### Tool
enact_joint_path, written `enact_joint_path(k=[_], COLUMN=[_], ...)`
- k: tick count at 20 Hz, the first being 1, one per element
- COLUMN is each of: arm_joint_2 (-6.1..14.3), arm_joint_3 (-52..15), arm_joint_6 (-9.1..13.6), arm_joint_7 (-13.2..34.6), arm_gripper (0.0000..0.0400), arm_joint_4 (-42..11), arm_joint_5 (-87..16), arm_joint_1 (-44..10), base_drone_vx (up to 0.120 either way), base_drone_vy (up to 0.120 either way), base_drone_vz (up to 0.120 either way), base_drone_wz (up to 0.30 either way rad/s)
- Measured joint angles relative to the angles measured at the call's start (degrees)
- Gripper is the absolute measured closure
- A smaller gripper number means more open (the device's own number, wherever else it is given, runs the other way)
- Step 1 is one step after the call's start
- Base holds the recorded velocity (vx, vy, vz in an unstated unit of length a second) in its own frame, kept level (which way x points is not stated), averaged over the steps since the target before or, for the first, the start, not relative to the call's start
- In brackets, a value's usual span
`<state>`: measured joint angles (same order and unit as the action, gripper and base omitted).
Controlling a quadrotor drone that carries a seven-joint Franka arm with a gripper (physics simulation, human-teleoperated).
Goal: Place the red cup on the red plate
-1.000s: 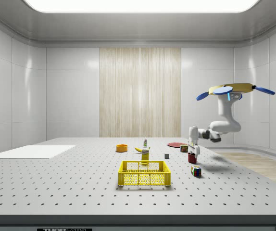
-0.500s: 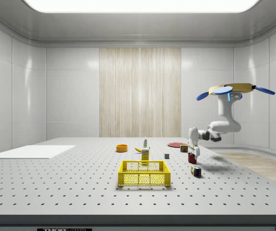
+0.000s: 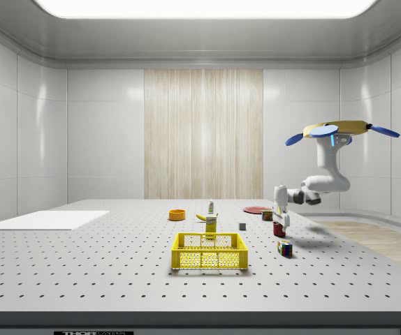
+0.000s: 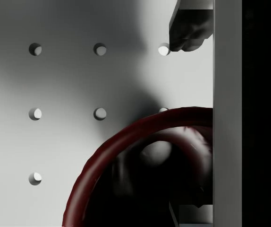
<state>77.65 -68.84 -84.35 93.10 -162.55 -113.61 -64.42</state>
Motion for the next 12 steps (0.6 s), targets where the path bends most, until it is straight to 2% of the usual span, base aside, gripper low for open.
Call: enact_joint_path(k=[2, 3, 5, 8, 12], arm_joint_2=[0.2, 0.3, 0.5, 0.8, 1.2], arm_joint_3=[-0.1, -0.1, -0.1, -0.2, -0.3], arm_joint_6=[-0.2, -0.3, -0.5, -0.8, -1.2], arm_joint_7=[0.1, 0.1, 0.2, 0.3, 0.4], arm_gripper=[0.0118, 0.0158, 0.0214, 0.0259, 0.0285], arm_joint_4=[0.1, 0.2, 0.3, 0.3, 0.4], arm_joint_5=[0.1, 0.1, 0.2, 0.4, 0.6], arm_joint_1=[-0.2, -0.3, -0.4, -0.6, -0.8], base_drone_vx=[0.000, 0.000, 0.000, 0.000, 0.000], base_drone_vy=[0.000, 0.000, 0.000, 0.000, 0.000], base_drone_vz=[0.000, 0.000, 0.000, 0.000, 0.000], base_drone_wz=[0.000, 0.000, 0.000, 0.000, 0.000])
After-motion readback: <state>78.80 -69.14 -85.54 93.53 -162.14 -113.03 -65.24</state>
